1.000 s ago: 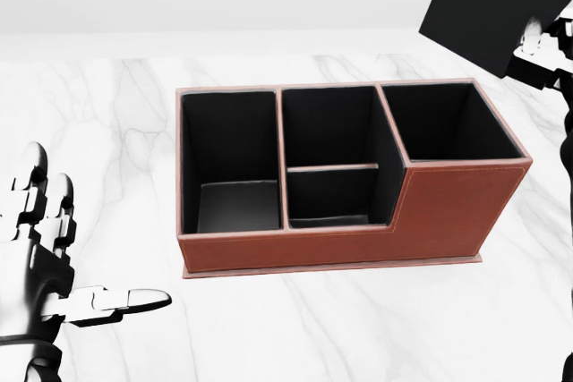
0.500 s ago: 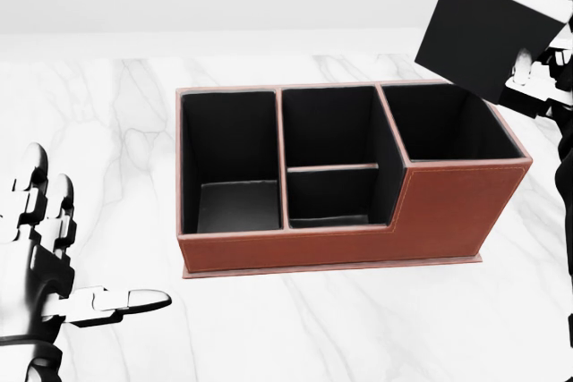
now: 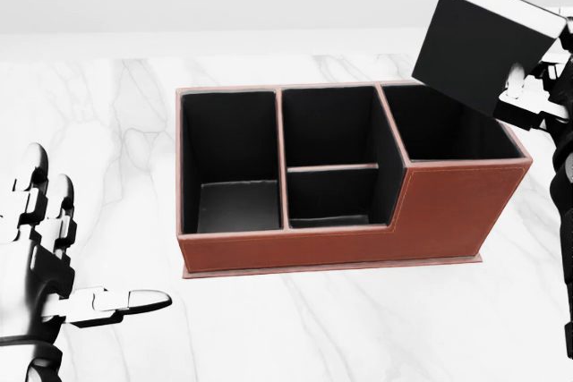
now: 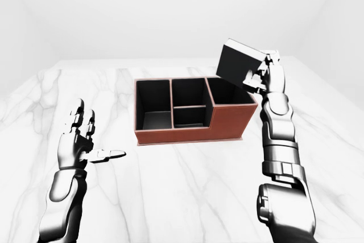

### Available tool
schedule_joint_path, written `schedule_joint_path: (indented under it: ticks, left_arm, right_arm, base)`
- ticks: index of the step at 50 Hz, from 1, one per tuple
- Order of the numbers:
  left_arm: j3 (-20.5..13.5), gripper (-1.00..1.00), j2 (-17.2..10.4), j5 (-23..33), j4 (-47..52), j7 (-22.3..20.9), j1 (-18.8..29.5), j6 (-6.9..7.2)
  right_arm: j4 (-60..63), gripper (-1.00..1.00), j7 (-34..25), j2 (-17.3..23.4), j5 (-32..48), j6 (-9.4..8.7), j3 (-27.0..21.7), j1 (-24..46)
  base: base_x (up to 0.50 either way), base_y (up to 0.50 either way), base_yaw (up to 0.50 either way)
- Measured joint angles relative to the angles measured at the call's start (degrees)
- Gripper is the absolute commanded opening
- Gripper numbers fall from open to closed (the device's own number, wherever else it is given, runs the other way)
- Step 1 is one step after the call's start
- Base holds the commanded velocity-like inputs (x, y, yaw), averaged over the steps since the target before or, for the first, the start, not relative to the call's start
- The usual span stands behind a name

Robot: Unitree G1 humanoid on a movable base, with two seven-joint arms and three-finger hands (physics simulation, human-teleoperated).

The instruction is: Pick up the book and place it in the right compartment of the caddy.

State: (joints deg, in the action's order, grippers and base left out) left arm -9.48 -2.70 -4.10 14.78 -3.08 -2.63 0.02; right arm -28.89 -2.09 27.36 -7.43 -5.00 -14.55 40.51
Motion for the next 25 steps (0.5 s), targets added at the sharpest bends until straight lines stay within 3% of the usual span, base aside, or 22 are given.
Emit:
schedule_joint_path:
  ticks: [25]
  left_arm:
    - [0.15, 1.0, 0.08, 0.16, 0.1, 0.05, -0.02, 0.12]
  right_arm:
    - [-0.53, -1.0, -0.45, -1.09, 1.03, 0.0, 0.25, -1.57]
  base:
    - [0.0, 0.0, 0.0]
